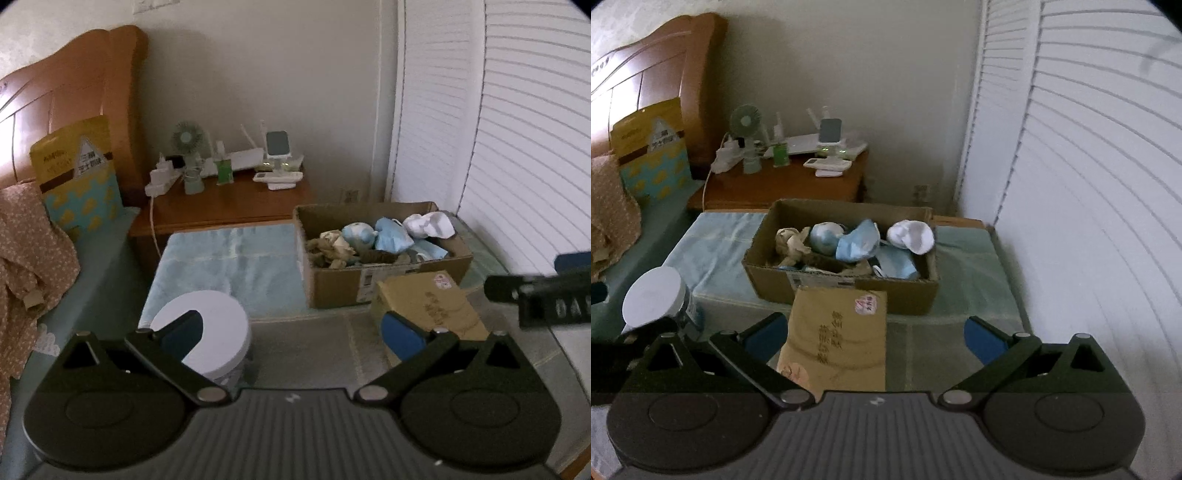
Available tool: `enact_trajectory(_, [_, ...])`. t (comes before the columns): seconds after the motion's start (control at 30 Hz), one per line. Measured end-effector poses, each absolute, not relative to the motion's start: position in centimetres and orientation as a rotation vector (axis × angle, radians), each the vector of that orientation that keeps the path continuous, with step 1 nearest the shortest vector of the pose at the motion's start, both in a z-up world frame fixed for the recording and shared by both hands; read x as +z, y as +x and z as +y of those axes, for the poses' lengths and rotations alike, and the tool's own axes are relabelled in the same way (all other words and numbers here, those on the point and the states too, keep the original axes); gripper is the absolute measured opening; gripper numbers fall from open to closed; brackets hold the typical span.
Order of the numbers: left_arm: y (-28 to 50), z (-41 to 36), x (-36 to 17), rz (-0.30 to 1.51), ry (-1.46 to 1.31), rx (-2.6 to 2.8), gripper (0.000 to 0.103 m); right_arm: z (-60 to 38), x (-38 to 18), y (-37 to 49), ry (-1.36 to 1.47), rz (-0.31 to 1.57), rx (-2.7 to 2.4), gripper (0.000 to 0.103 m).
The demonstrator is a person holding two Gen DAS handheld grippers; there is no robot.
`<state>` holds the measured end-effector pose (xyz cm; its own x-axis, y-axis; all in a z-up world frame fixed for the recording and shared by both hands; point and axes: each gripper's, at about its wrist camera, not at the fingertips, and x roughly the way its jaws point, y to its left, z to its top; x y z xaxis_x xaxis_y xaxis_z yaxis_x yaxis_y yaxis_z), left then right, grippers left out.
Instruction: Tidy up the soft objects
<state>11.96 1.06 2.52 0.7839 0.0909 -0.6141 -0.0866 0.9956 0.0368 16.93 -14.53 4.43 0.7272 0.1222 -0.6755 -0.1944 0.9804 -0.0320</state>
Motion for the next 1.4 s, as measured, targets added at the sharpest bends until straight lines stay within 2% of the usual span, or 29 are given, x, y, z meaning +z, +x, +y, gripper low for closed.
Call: enact_trajectory(1.4, [14.0,-0.7,4.2,0.679,0.028,0.063,0.102,-15.4,5.3,15.6,-0.084,0.714,0.116,0.103])
